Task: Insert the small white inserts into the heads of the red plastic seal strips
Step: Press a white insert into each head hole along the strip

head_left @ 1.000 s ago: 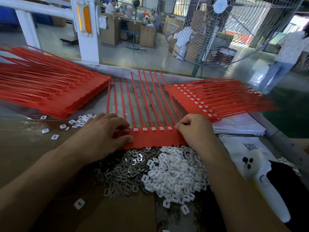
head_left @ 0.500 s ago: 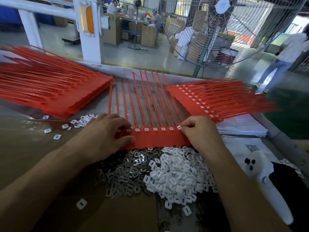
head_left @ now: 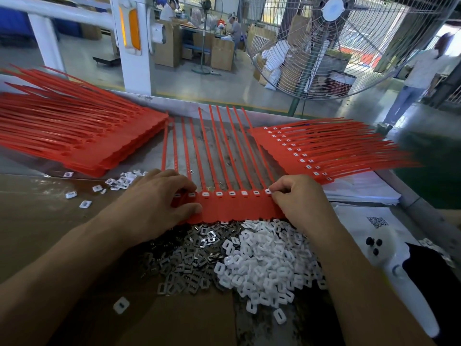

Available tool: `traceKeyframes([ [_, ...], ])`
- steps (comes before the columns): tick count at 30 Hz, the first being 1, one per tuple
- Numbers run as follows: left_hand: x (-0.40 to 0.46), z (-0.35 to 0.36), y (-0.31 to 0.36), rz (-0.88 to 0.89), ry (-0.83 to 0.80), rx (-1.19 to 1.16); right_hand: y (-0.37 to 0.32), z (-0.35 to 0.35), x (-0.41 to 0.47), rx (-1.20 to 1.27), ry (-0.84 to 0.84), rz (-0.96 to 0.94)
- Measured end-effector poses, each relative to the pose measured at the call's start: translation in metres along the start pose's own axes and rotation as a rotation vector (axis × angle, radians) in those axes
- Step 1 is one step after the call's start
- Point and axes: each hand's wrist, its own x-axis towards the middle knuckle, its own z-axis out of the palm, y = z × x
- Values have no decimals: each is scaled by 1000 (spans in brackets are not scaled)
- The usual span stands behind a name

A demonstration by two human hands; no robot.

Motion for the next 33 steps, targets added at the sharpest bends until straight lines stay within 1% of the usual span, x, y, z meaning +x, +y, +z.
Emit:
traceKeyframes([
  [6,0,0,1,1,0,1,-8,-3,-7,-150,-8,-88],
  [12,0,0,0,-3,-6,7,-20,-4,-14,-338,-28,-135],
  [17,0,1,-1,-9,-13,14,-31,-2,-17,-611,-62,-203],
  [20,1,1,-2,-11,-8,18,-38,3,-20,-704,-58,-227],
  [23,0,1,-1,-9,2,21,-36,2,-20,-658,-41,-202],
  [27,0,1,0,-10,-7,32,-31,-6,-22,-469,-33,-116],
  [33,0,1,0,-7,-1,22,-35,-6,-24,-454,2,-113],
])
